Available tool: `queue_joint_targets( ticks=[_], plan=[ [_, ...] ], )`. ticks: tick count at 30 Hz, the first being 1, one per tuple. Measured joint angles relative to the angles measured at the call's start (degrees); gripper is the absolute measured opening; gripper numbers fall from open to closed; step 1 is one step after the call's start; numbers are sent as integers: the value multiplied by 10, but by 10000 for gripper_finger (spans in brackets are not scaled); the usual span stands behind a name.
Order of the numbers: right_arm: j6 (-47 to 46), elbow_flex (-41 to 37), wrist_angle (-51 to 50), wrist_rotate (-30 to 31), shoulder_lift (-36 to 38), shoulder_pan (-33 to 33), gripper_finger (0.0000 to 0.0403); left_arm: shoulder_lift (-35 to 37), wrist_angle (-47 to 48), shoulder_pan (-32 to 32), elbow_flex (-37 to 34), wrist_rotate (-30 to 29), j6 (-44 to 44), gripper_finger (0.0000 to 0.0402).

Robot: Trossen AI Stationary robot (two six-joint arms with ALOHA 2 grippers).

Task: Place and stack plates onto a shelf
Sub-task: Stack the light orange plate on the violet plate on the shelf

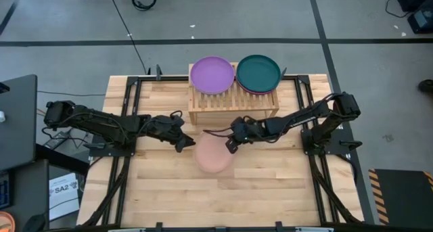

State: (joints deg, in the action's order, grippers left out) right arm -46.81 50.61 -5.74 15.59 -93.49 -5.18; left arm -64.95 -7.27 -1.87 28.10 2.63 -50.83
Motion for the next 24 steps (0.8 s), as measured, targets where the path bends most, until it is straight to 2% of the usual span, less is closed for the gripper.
queue_joint_targets(
  ticks=[14,24],
  plan=[
    [-2,0,26,0,0,12,16,0,10,0,0,-5,0,167],
    [3,0,40,0,0,12,16,0,21,0,0,-5,0,131]
  ],
)
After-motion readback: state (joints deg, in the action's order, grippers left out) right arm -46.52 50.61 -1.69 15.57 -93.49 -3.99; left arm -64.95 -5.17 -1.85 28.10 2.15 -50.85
